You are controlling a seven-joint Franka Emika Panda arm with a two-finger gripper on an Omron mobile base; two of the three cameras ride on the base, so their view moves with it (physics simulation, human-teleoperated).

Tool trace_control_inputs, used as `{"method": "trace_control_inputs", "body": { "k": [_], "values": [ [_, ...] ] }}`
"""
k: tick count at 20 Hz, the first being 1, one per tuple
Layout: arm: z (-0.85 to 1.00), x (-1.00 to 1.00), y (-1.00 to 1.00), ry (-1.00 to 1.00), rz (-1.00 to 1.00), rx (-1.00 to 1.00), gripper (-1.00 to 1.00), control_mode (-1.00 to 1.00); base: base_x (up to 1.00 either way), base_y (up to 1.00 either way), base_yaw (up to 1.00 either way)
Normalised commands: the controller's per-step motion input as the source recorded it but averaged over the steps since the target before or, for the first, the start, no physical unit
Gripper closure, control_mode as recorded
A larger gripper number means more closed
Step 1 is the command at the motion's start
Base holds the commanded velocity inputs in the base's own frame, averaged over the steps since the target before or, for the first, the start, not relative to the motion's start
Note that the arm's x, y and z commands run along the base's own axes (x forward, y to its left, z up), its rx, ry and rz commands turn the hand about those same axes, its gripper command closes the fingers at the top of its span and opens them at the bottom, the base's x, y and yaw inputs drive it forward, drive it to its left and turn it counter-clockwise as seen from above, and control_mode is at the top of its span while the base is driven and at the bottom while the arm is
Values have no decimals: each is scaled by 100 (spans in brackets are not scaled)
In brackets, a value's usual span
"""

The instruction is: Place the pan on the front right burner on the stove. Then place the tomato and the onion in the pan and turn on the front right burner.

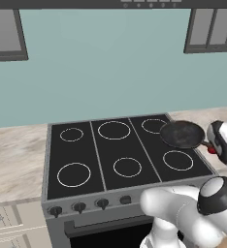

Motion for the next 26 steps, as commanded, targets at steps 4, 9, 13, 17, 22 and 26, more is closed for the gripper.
{"method": "trace_control_inputs", "body": {
  "k": [4,9,13,17,22,26],
  "values": [
    [-13,4,11,22,0,2,100,-100,0,0,0],
    [-19,0,1,16,0,1,100,-100,0,0,0],
    [-20,0,0,11,0,2,100,-100,0,0,0],
    [-16,0,0,8,0,2,100,-100,0,0,0],
    [-13,0,0,6,0,1,100,-100,0,0,0],
    [-15,0,0,6,0,0,100,-100,0,0,0]
  ]
}}
